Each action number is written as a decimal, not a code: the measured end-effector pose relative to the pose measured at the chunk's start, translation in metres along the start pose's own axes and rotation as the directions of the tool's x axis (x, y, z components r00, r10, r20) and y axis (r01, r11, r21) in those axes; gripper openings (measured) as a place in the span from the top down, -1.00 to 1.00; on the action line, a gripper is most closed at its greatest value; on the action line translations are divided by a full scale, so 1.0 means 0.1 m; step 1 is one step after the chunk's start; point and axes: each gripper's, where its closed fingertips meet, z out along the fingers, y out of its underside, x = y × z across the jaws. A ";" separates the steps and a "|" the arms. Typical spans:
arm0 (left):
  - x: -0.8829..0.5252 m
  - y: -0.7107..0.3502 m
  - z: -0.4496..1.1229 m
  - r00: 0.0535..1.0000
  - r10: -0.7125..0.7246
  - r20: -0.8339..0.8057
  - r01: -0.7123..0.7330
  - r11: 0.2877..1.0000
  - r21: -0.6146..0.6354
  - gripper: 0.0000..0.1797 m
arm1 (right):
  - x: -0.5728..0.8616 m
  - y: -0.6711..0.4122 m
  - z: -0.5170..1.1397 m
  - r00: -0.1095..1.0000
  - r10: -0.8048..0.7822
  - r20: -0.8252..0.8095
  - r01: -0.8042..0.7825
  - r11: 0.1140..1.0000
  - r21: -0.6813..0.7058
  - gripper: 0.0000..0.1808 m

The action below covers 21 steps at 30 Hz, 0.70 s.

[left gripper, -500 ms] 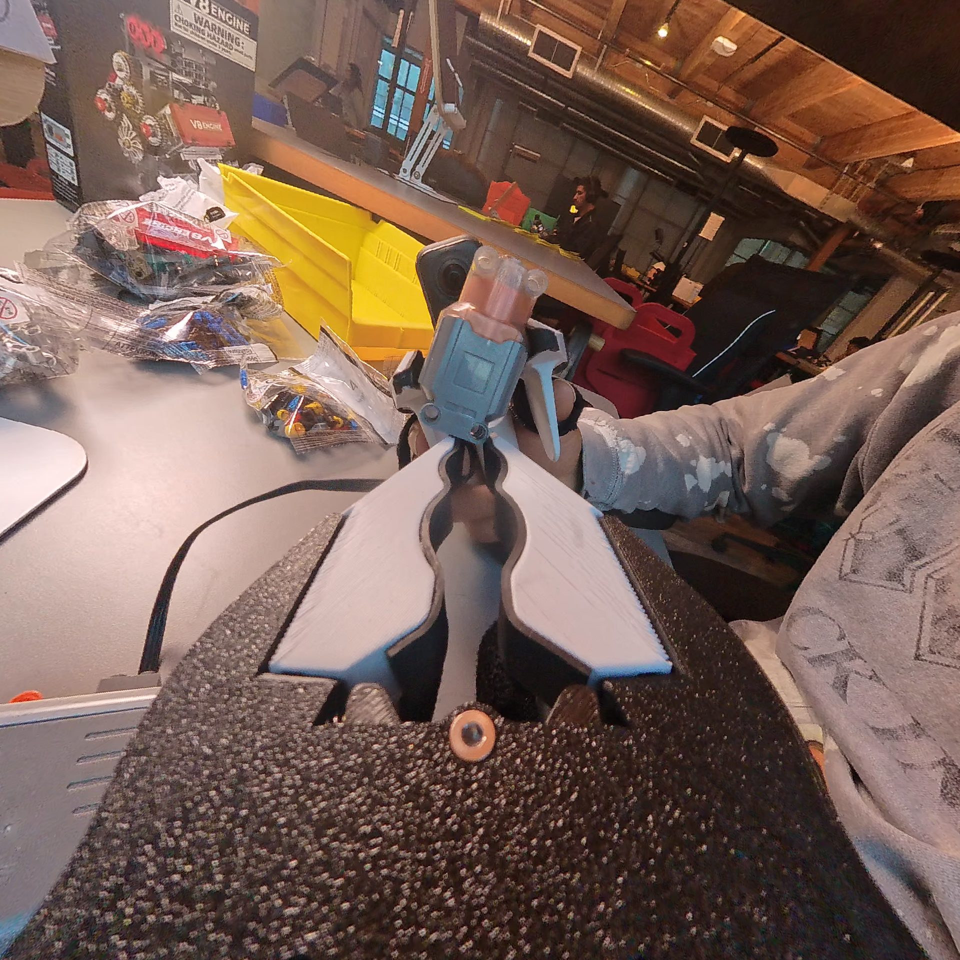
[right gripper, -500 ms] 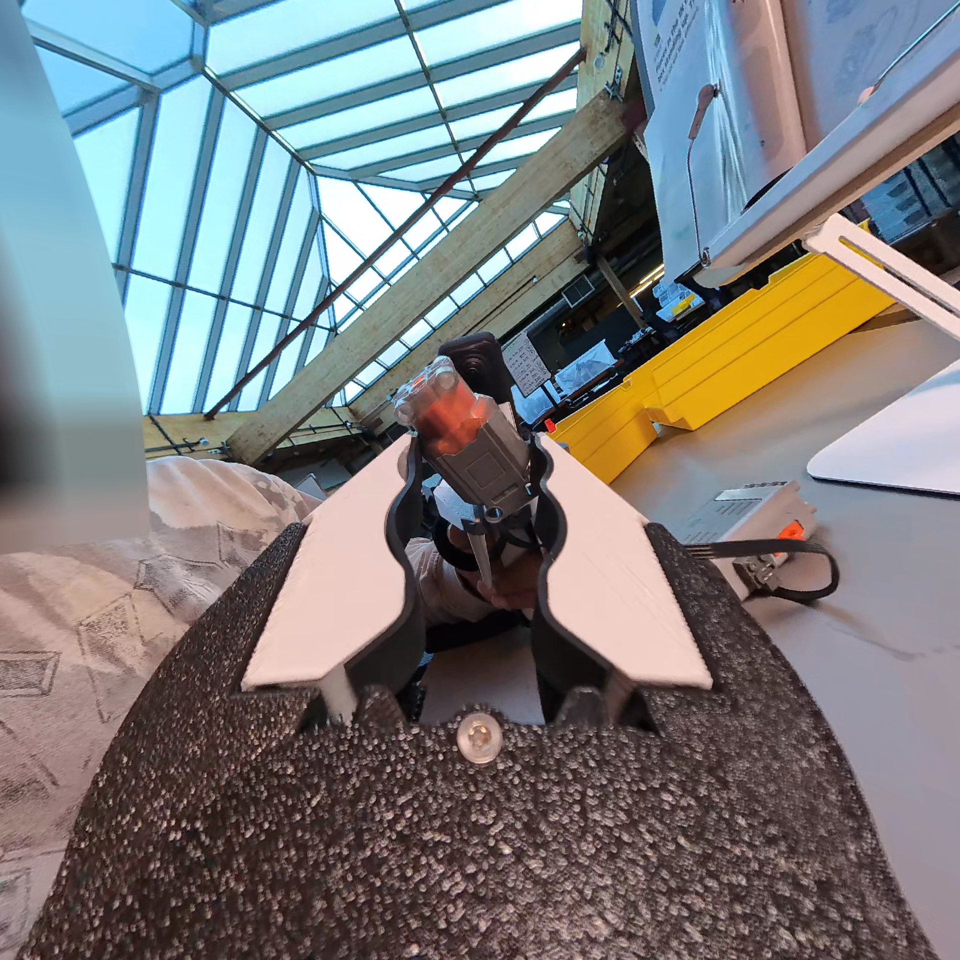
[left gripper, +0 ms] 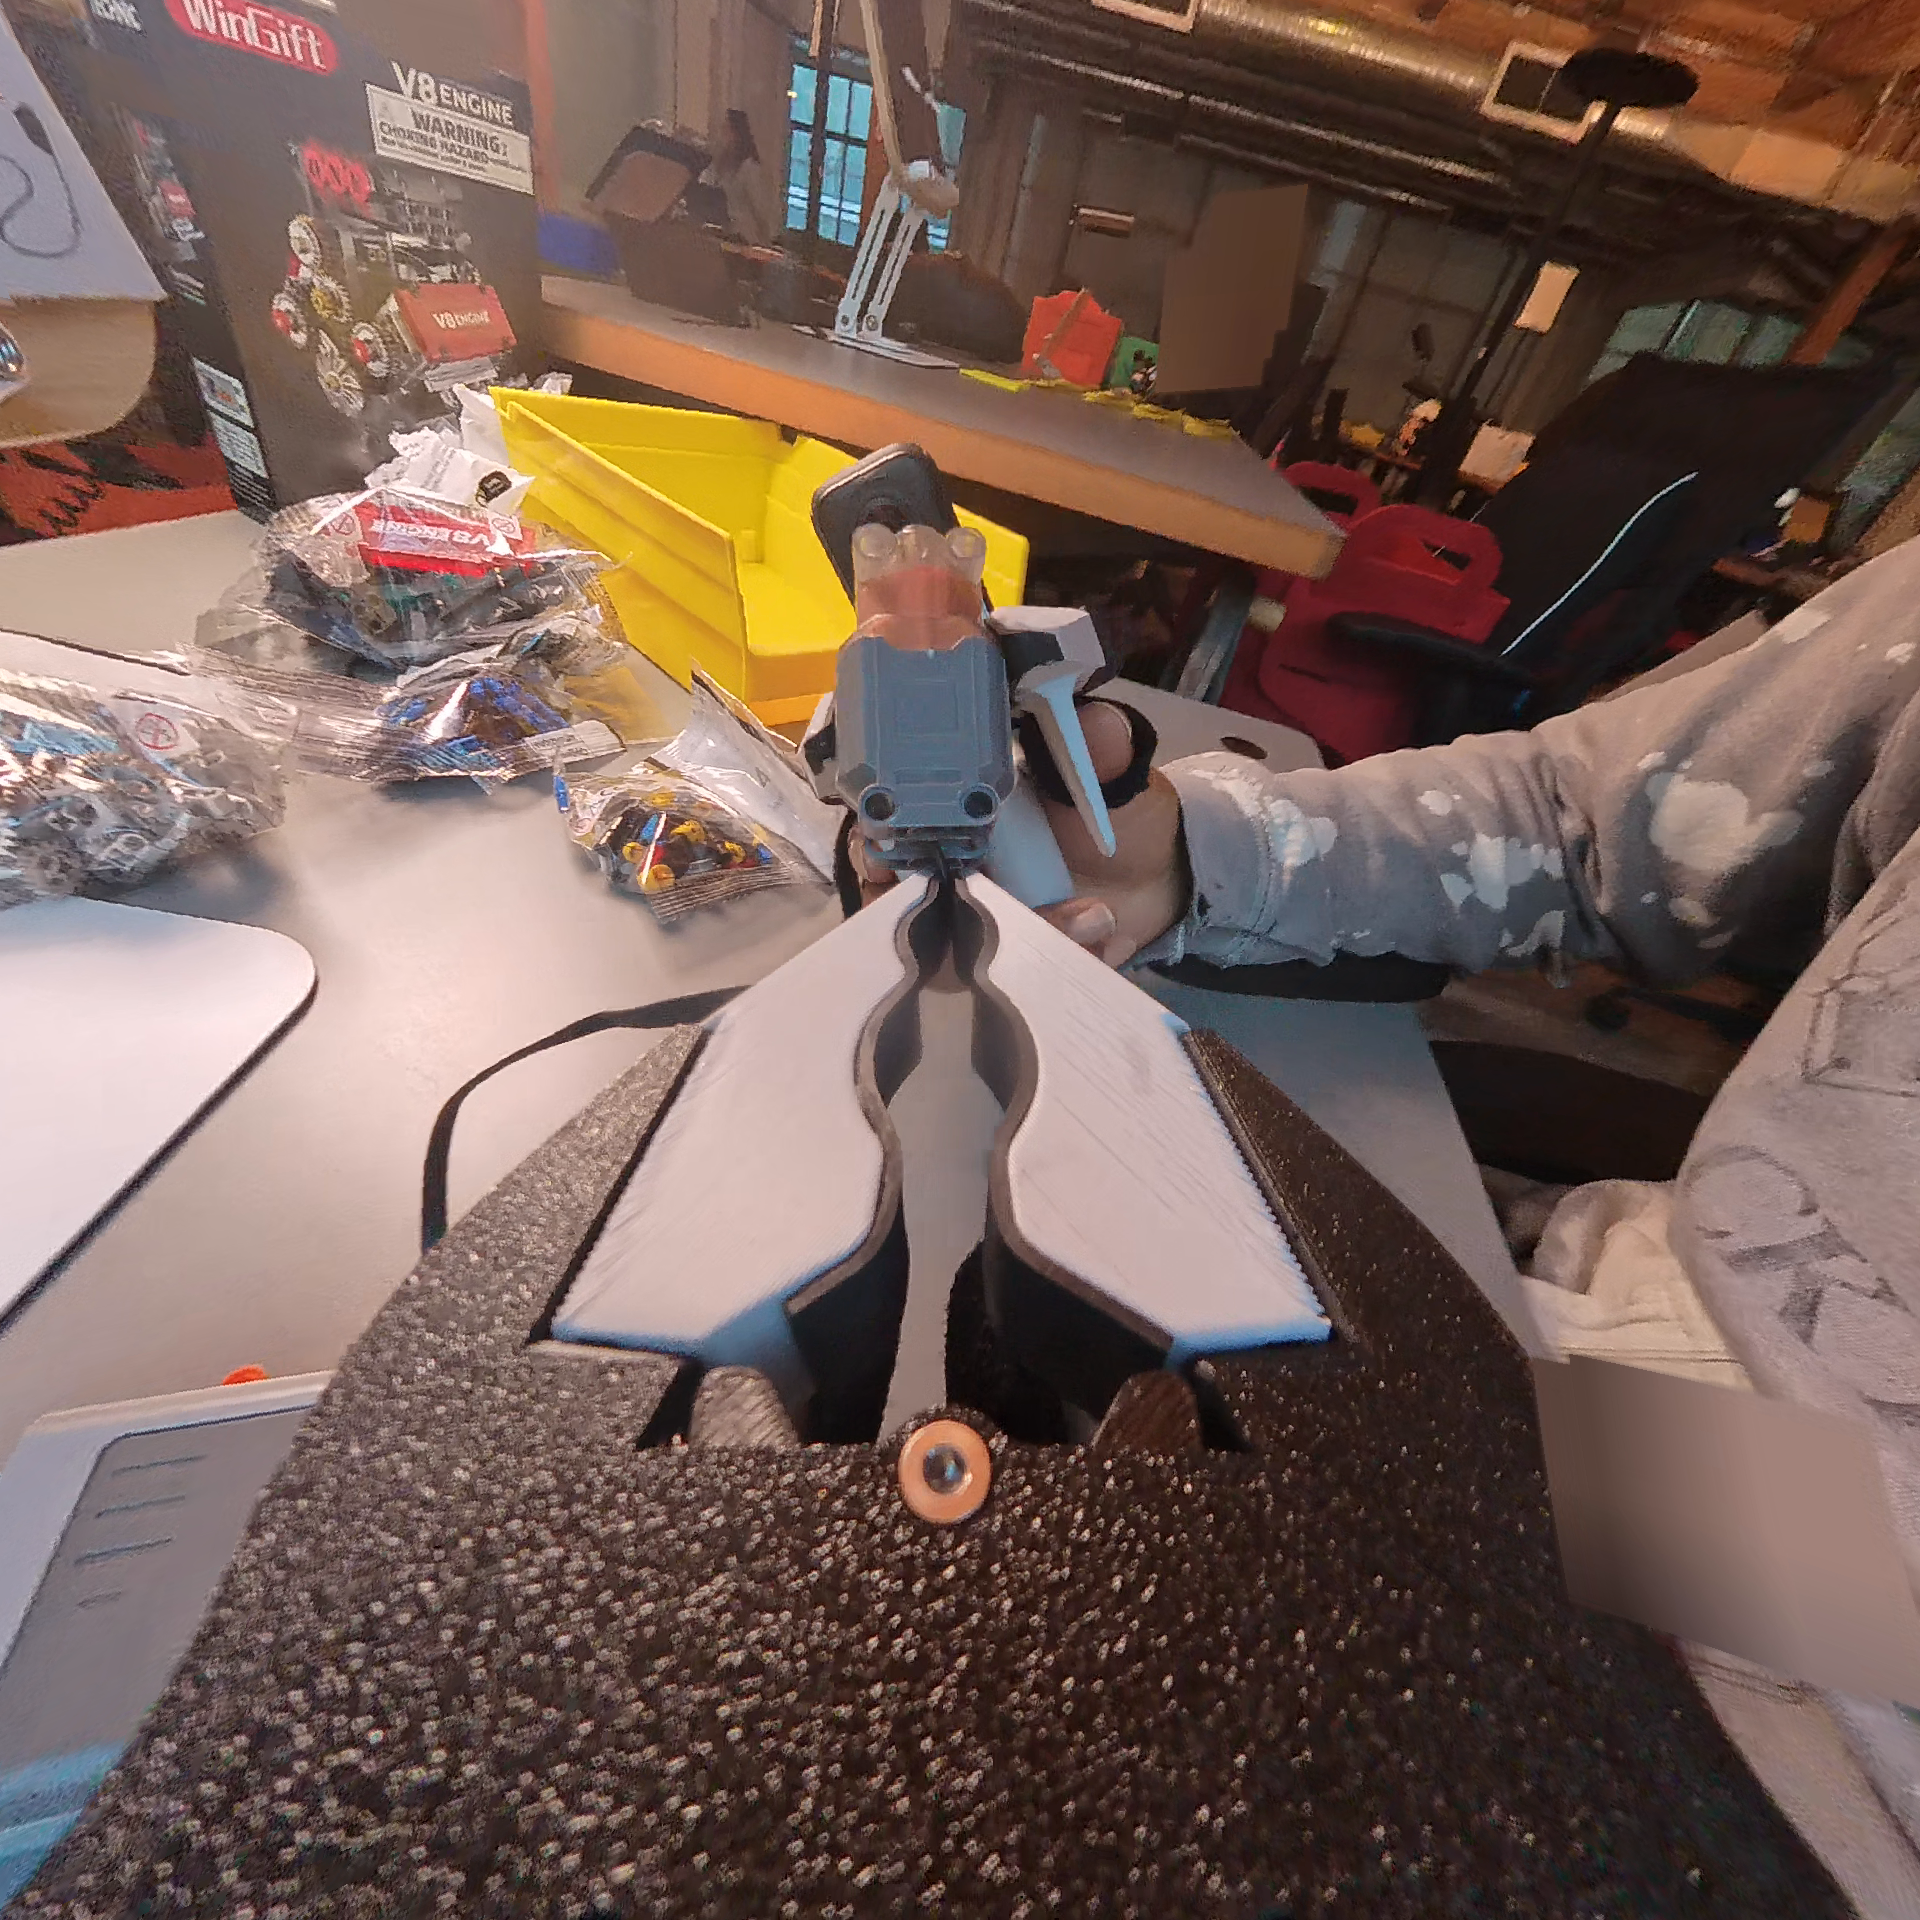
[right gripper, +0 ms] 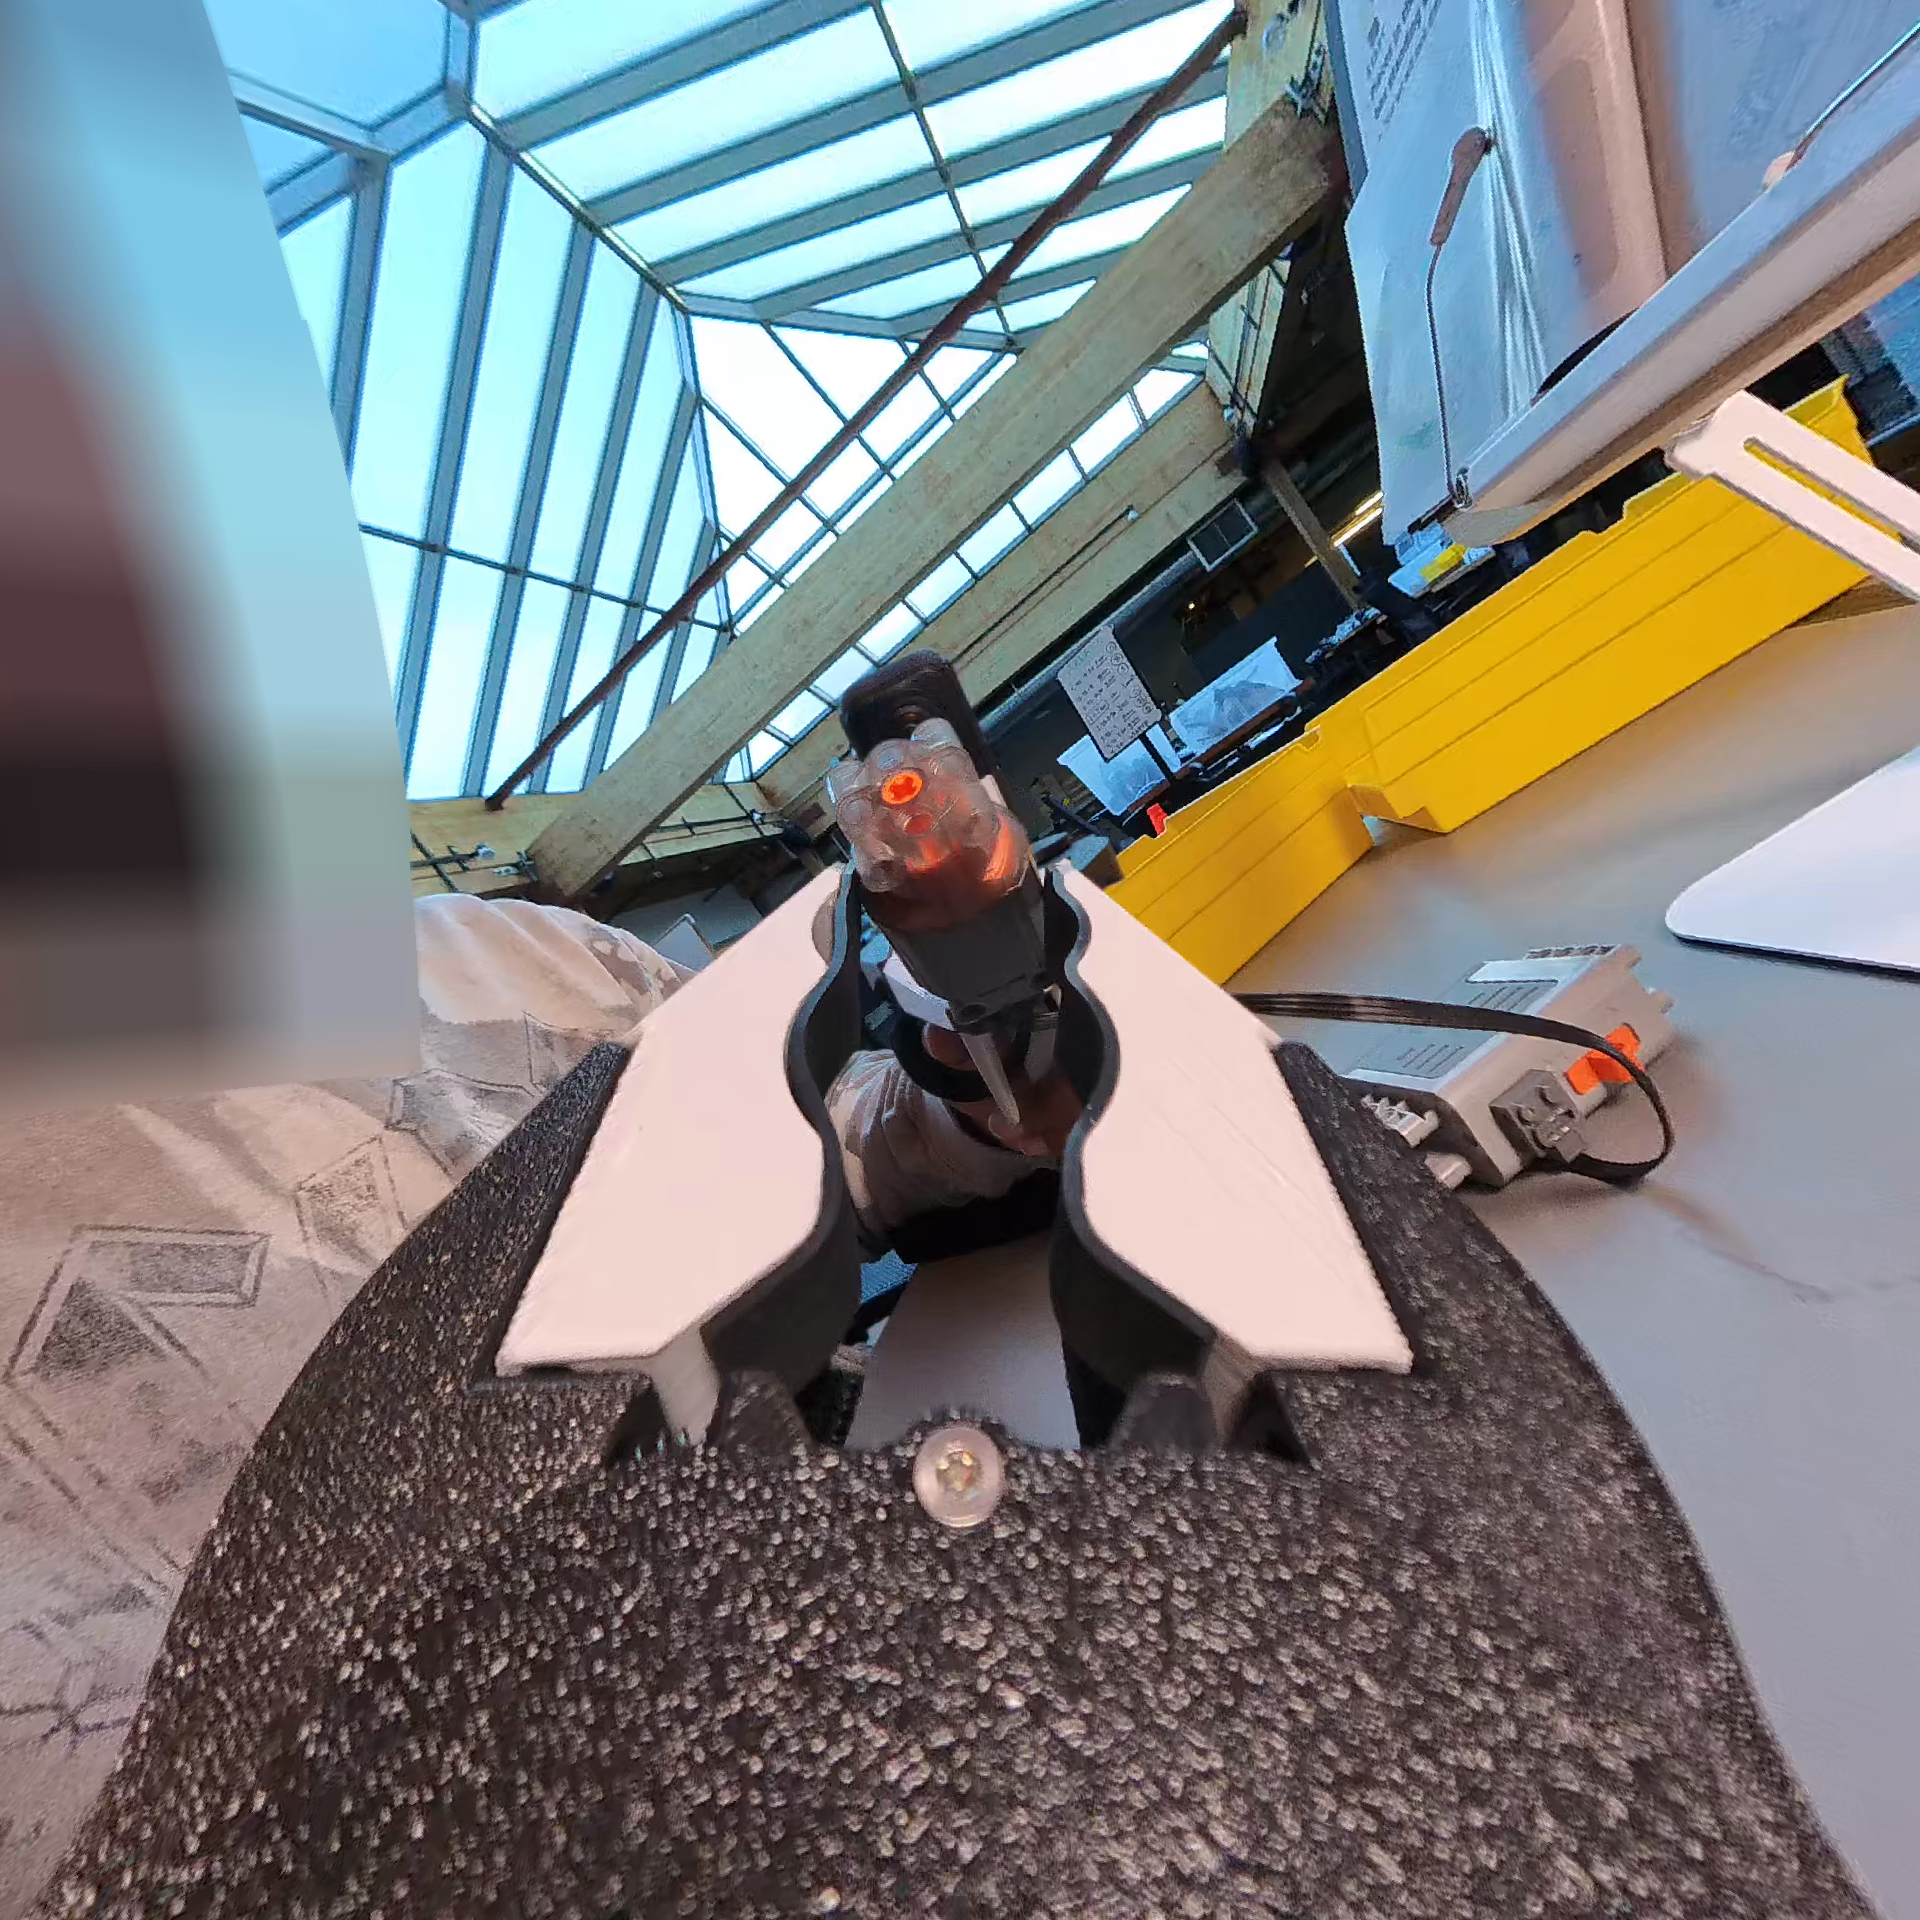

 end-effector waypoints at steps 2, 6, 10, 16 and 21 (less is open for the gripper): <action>0.02 -0.01 -0.01 0.999 0.051 0.019 -0.051 0.999 -0.012 1.00 | -0.03 0.00 0.00 1.000 0.001 0.018 -0.001 1.000 -0.009 0.64; 0.05 0.00 -0.02 0.994 0.108 0.036 -0.107 0.994 -0.030 1.00 | -0.06 0.03 -0.01 0.999 -0.005 0.046 0.006 1.000 -0.029 0.64; 0.08 0.01 -0.02 0.994 0.110 0.028 -0.110 0.994 -0.027 1.00 | -0.09 0.04 0.01 0.998 -0.023 0.064 0.024 0.999 -0.026 0.64; -0.09 0.27 -0.05 0.990 0.124 0.061 -0.113 0.982 -0.153 0.75 | -0.03 0.17 0.04 0.892 -0.445 -0.082 0.418 0.880 -0.225 0.64; -0.05 0.22 -0.07 0.985 0.171 0.040 -0.165 0.979 -0.121 0.60 | 0.01 0.28 0.03 0.723 -0.681 -0.115 0.600 0.702 -0.385 0.63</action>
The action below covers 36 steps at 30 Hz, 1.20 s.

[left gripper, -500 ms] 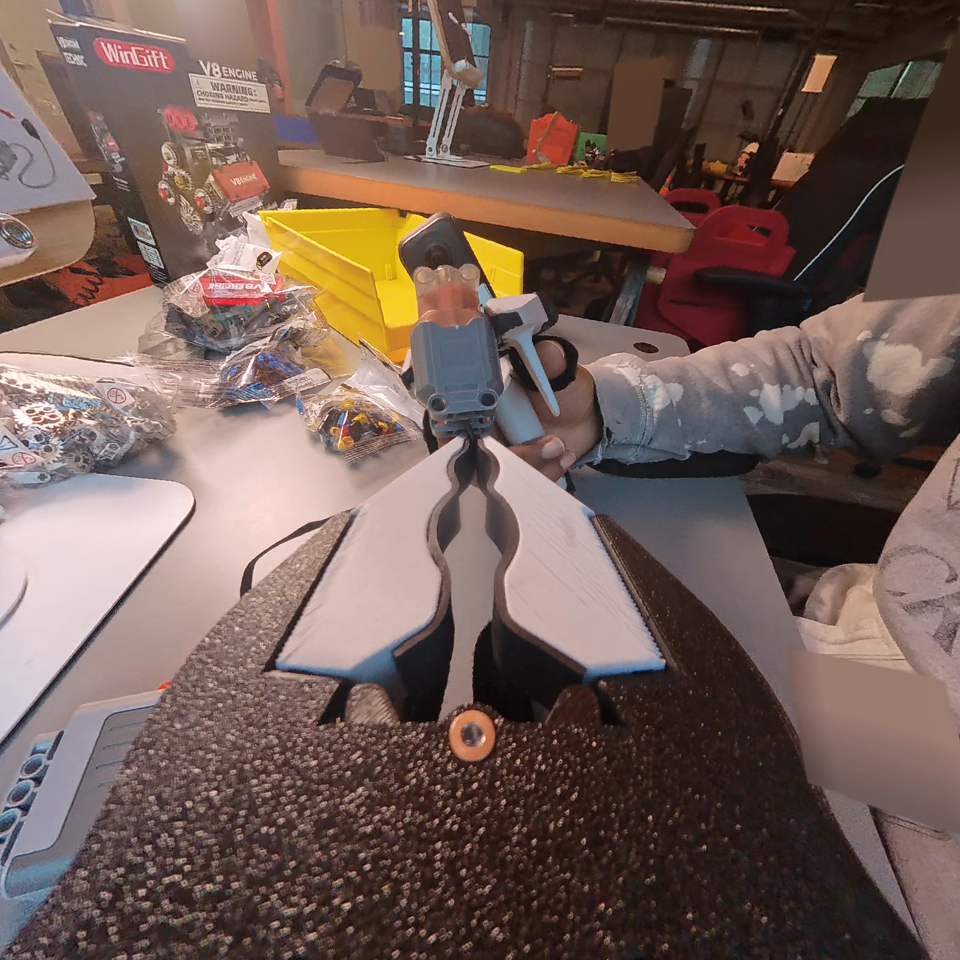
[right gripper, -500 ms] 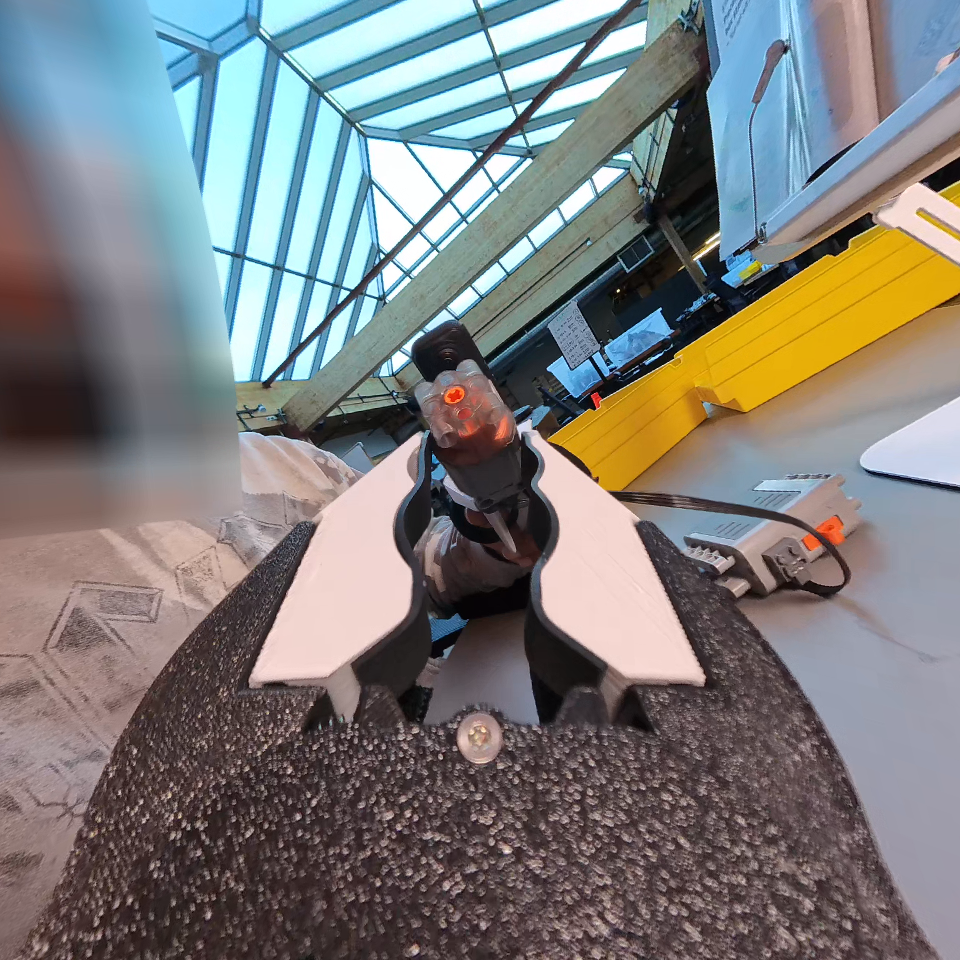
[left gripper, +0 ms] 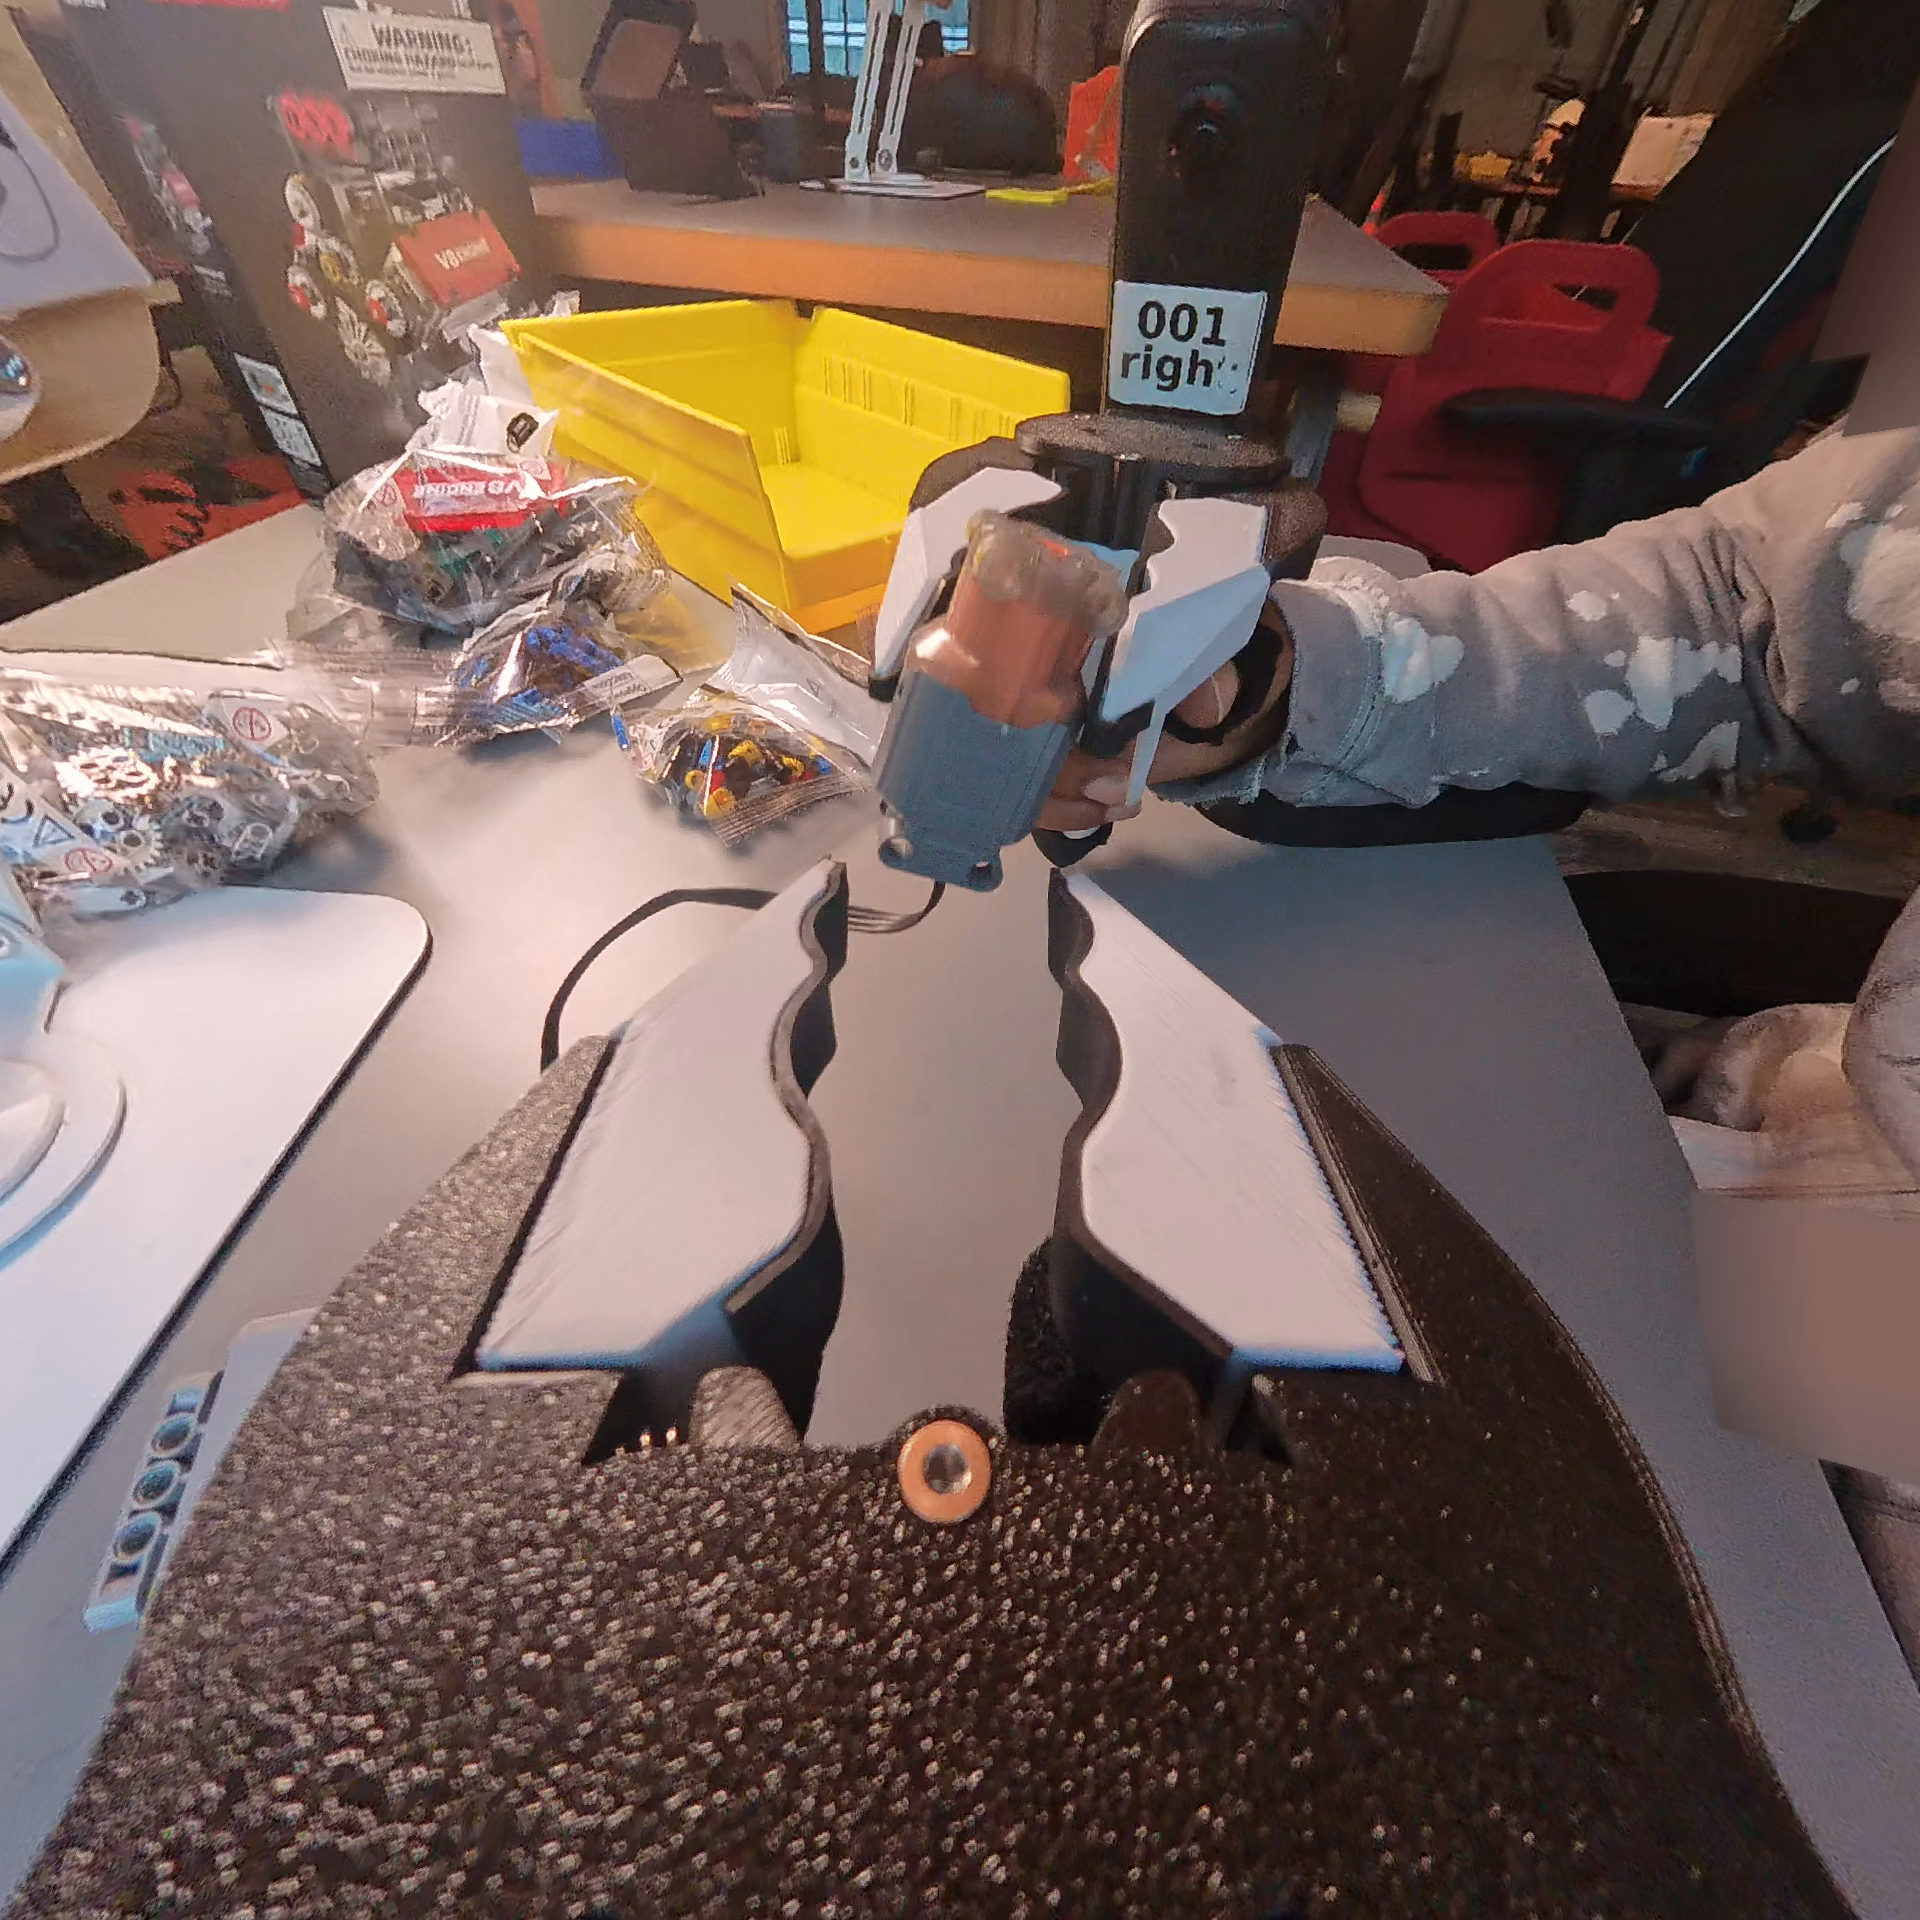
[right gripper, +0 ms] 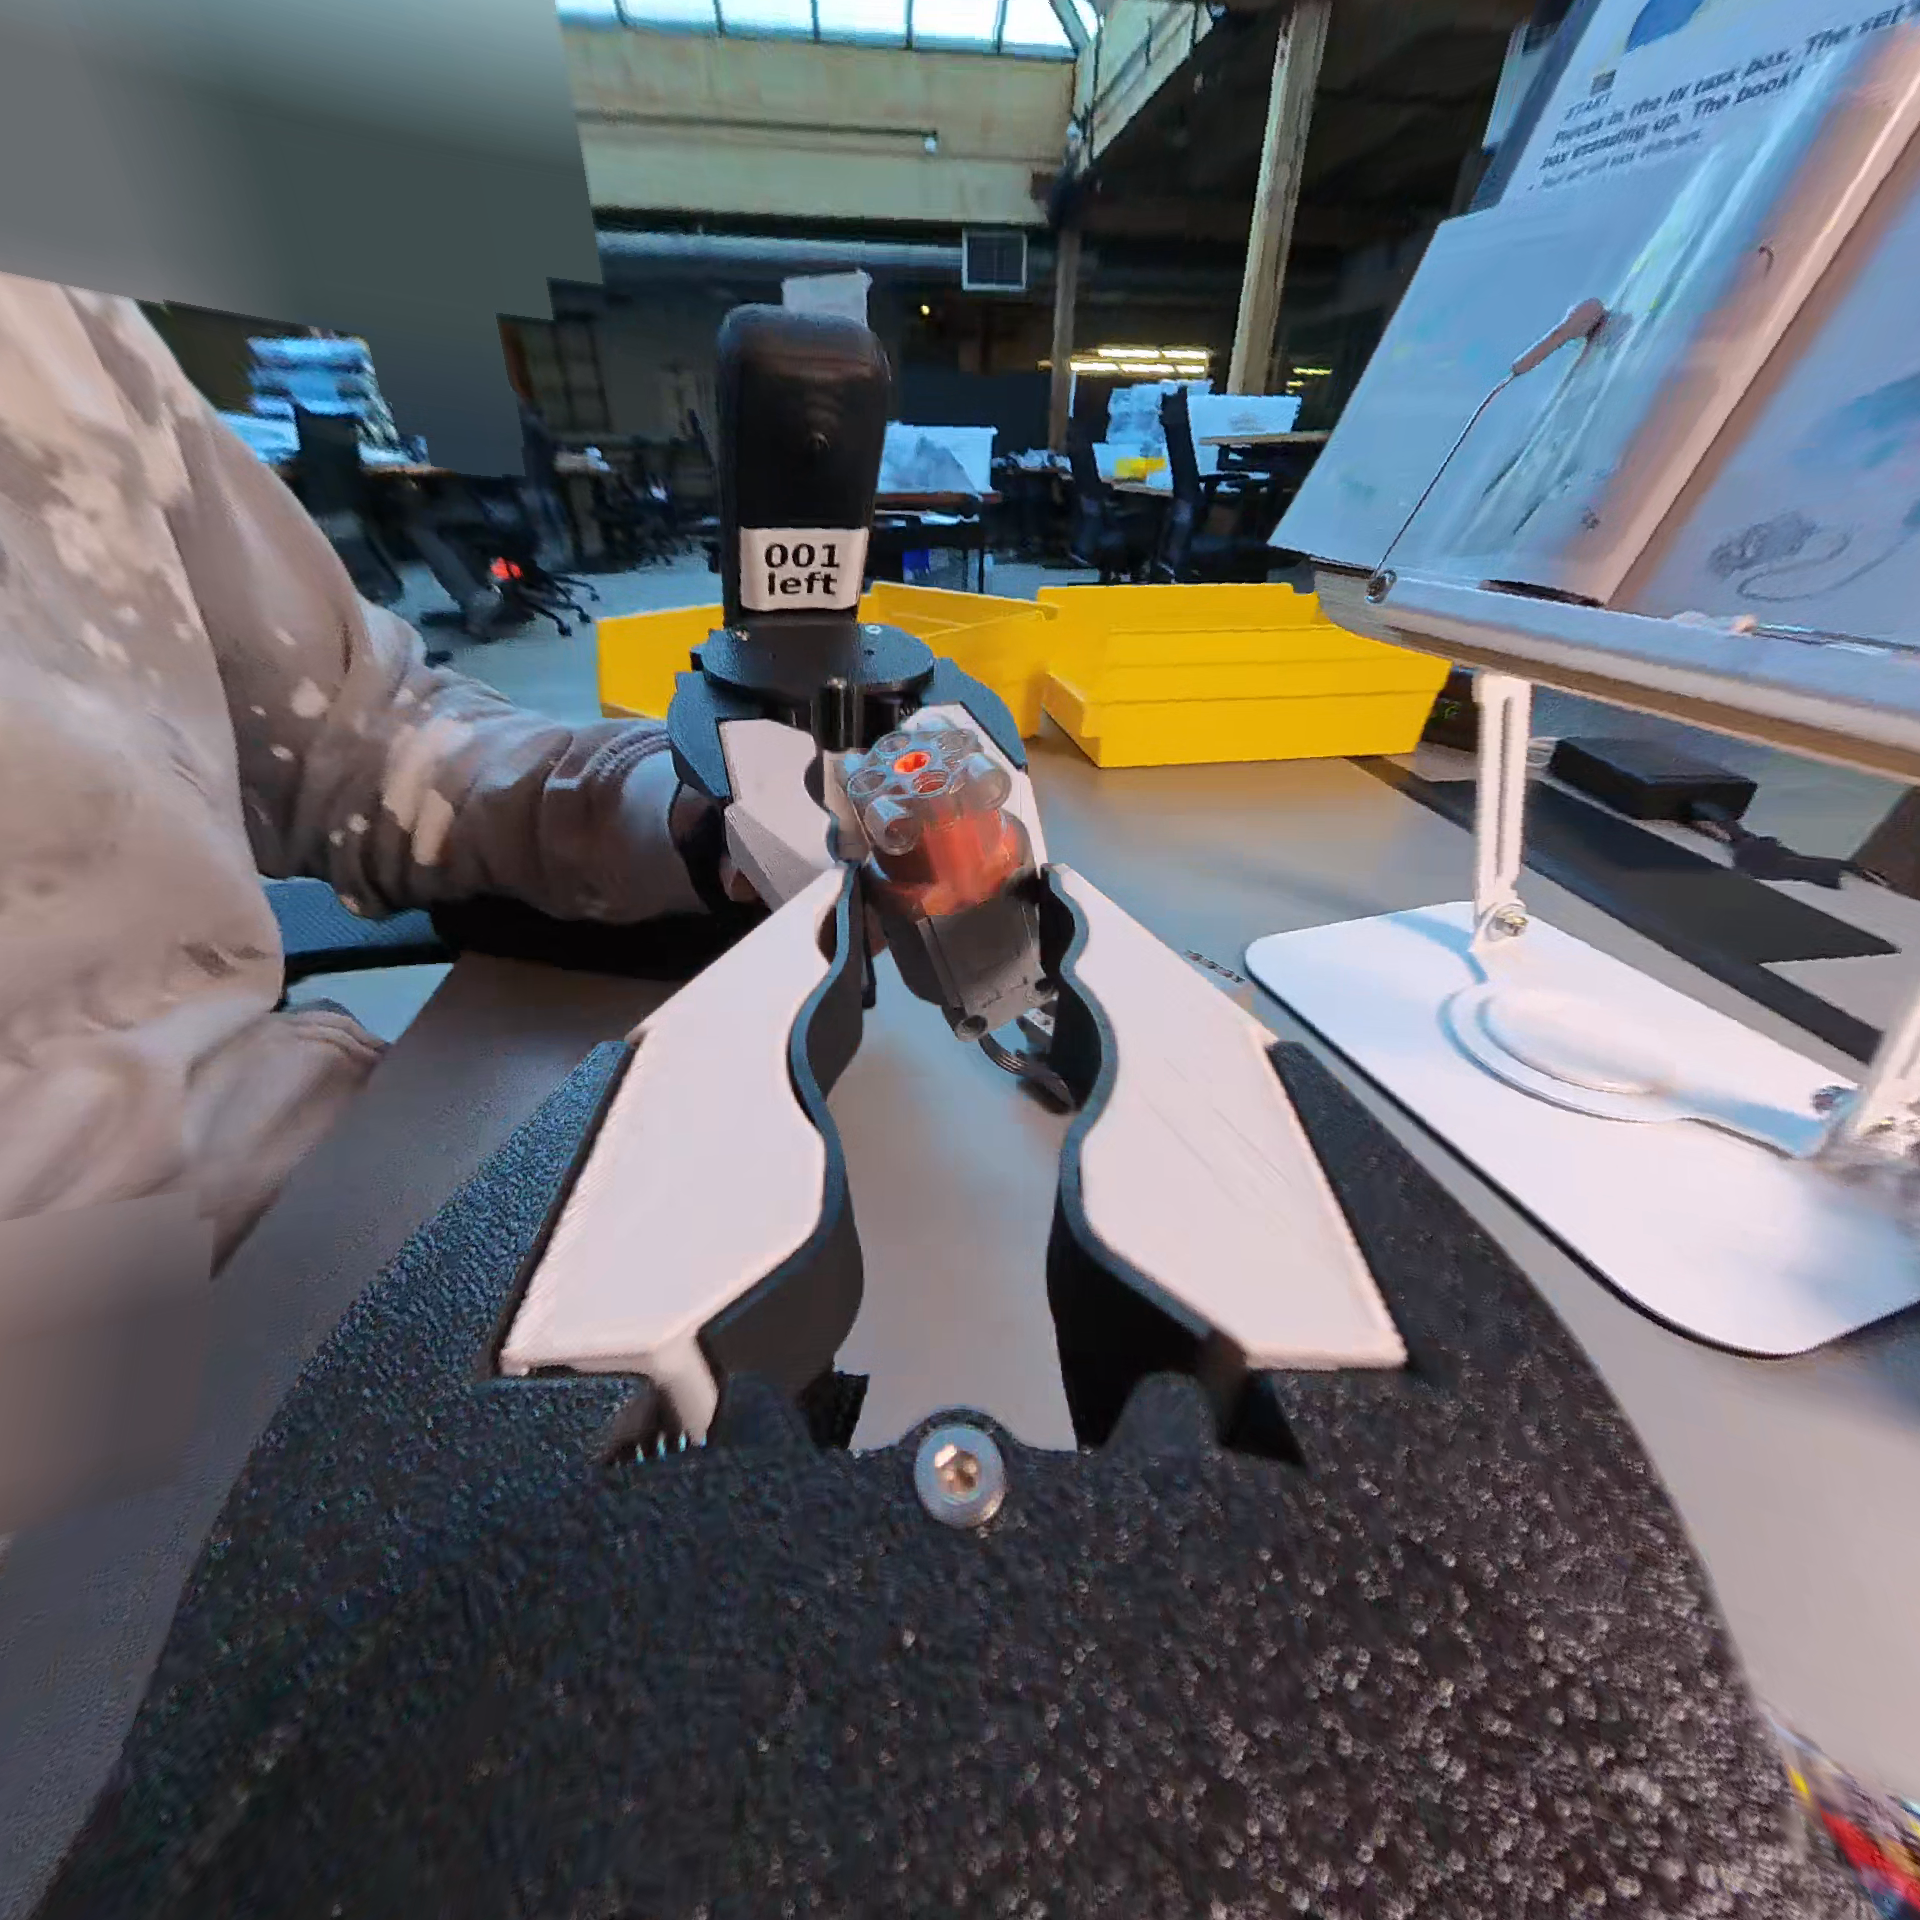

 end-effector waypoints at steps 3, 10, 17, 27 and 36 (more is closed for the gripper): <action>0.03 -0.01 0.02 0.998 0.060 0.013 -0.060 0.998 0.007 0.62 | -0.06 0.05 0.03 0.998 -0.068 -0.006 0.068 0.997 -0.045 0.64; 0.10 -0.01 0.04 0.990 0.141 0.015 -0.141 0.990 0.008 0.70 | -0.14 0.05 0.06 0.978 -0.206 -0.024 0.203 0.975 -0.094 0.64; 0.12 -0.05 0.03 0.979 0.200 0.040 -0.201 0.979 0.018 0.70 | -0.17 0.01 0.05 0.968 -0.248 -0.032 0.245 0.966 -0.083 0.64; 0.10 -0.05 -0.03 0.969 0.242 0.058 -0.241 0.970 -0.014 0.71 | -0.11 0.03 -0.04 0.977 -0.212 -0.014 0.210 0.973 -0.098 0.66; 0.10 0.00 -0.03 0.970 0.237 0.057 -0.233 0.970 -0.065 0.76 | -0.08 0.15 -0.05 0.998 -0.012 0.056 0.018 0.995 -0.100 0.65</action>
